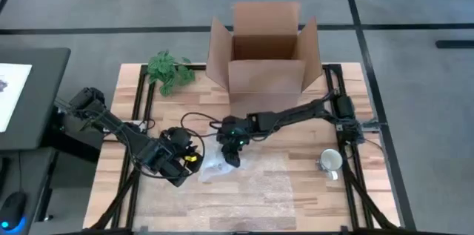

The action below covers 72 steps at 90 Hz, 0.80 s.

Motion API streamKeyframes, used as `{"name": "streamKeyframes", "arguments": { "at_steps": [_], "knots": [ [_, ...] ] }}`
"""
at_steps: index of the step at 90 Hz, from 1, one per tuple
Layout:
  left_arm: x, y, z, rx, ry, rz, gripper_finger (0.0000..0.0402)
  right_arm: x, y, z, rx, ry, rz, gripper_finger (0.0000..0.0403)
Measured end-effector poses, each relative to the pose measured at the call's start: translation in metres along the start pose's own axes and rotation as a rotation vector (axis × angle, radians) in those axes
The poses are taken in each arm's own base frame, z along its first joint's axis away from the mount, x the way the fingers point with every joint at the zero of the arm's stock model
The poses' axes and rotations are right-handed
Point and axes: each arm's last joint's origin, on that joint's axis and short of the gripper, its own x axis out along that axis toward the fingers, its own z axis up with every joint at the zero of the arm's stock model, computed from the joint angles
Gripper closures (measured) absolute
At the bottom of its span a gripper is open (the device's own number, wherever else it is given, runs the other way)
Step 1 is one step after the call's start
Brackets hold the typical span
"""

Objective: Wrap mug
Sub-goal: Wrap the white mug with bubble wrap

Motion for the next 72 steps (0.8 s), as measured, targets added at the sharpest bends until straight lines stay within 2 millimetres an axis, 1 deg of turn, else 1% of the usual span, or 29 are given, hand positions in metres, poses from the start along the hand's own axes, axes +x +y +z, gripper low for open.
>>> {"name": "streamKeyframes", "arguments": {
  "at_steps": [17,25,37,49,60,65,72],
  "knots": [
    [-0.012,-0.003,-0.003,0.019,0.039,-0.042,0.0304,0.007,0.003,0.029,-0.012,-0.060,0.009,0.0284],
    [-0.022,-0.003,0.000,0.035,0.064,-0.059,0.0304,0.010,0.001,0.040,0.000,-0.047,-0.003,0.0284],
    [-0.041,0.003,0.006,0.051,0.089,-0.057,0.0304,0.011,0.004,0.058,-0.012,-0.043,-0.010,0.0284],
    [-0.054,0.011,0.009,0.074,0.110,-0.066,0.0304,0.013,0.003,0.069,-0.002,-0.023,-0.023,0.0284],
    [-0.060,0.015,0.009,0.079,0.152,-0.085,0.0304,0.016,0.005,0.077,0.005,-0.007,-0.030,0.0285],
    [-0.063,0.016,0.008,0.081,0.157,-0.095,0.0304,0.016,0.008,0.083,-0.004,-0.026,-0.022,0.0285],
    [-0.065,0.019,0.007,0.085,0.181,-0.097,0.0304,0.019,0.007,0.086,-0.003,-0.020,-0.024,0.0285]
  ]
}}
